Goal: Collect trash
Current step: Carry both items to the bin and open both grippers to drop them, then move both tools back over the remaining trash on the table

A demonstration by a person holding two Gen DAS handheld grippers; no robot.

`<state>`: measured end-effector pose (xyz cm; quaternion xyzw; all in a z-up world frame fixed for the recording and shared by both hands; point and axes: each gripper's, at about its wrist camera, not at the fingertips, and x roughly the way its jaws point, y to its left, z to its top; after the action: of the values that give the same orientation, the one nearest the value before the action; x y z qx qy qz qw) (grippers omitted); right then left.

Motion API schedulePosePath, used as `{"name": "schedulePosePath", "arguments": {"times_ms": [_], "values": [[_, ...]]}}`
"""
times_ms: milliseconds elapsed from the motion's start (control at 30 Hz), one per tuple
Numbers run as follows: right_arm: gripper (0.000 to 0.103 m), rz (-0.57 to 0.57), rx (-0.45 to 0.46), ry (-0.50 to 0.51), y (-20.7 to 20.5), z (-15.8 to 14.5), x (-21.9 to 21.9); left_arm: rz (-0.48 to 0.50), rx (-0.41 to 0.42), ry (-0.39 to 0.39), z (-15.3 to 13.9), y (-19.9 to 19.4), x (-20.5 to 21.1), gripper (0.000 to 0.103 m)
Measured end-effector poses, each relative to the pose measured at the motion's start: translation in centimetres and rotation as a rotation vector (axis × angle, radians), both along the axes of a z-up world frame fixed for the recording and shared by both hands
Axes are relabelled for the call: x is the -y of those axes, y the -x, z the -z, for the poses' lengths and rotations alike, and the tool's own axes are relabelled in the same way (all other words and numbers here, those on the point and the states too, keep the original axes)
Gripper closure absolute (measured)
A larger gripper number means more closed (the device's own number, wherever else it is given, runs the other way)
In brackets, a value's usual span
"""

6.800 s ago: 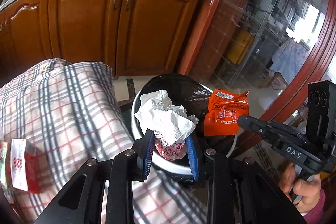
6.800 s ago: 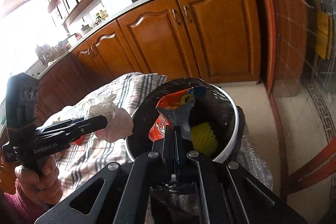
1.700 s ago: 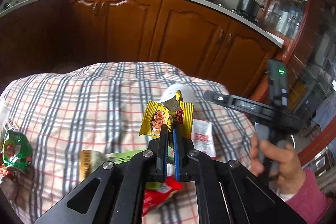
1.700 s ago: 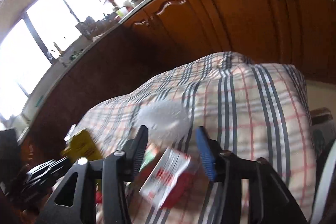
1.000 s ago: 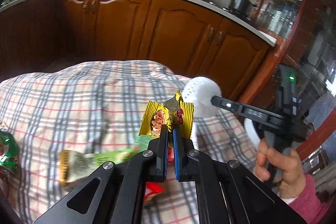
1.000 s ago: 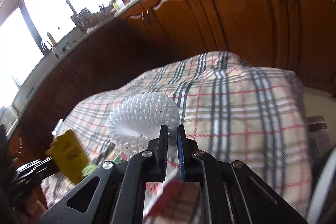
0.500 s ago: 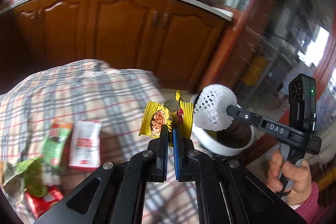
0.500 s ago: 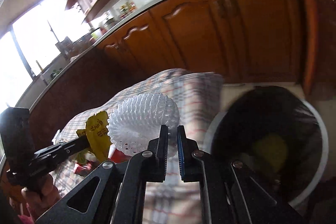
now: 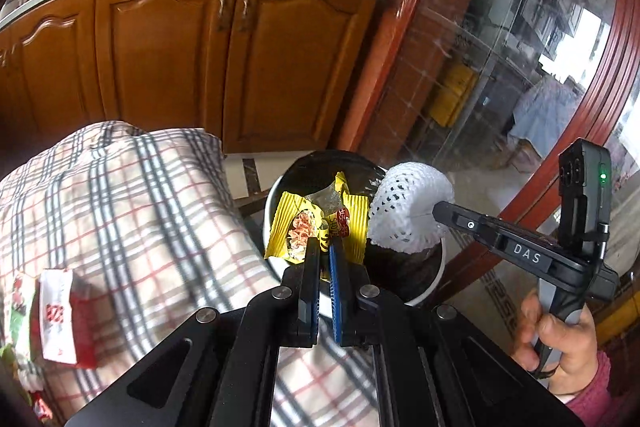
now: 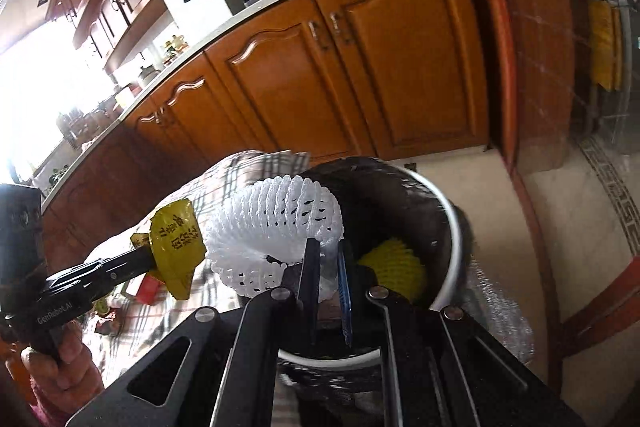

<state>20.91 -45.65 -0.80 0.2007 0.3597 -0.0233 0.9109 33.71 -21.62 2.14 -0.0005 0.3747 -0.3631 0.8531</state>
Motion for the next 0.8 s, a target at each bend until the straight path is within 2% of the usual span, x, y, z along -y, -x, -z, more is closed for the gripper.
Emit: {"name": "schedulePosePath", "arguments": {"times_ms": [400, 433, 533, 567, 600, 700, 800], "values": [[0.094, 0.005, -0.056, 0.013, -0.4, 1.0, 1.2, 0.015, -0.062, -0.036, 1.0, -2.9, 3.8, 0.099], [0.093, 0.004, -0.061, 0.015, -0.5, 1.1, 1.3, 0.013, -0.071, -0.04, 1.1, -3.2, 4.0, 0.095], [0.089, 0.011, -0.082, 0.028, -0.9, 1.3, 1.4, 0.003, -0.088, -0.043, 1.4, -3.4, 4.2, 0.072], [0.084, 0.013, -0.086, 0.03, -0.9, 1.3, 1.4, -0.002, -0.084, -0.044, 1.3, -3.3, 4.0, 0.068], [0.075, 0.013, -0.086, 0.026, -0.8, 1.4, 1.5, -0.007, -0.076, -0.045, 1.3, -3.0, 4.3, 0.067], [0.059, 0.017, -0.072, 0.018, -0.4, 1.3, 1.7, -0.011, -0.062, -0.045, 1.2, -2.5, 4.4, 0.063], [0.059, 0.022, -0.059, -0.003, 0.0, 1.3, 1.9, -0.019, -0.046, -0.043, 1.1, -1.7, 3.7, 0.061]]}}
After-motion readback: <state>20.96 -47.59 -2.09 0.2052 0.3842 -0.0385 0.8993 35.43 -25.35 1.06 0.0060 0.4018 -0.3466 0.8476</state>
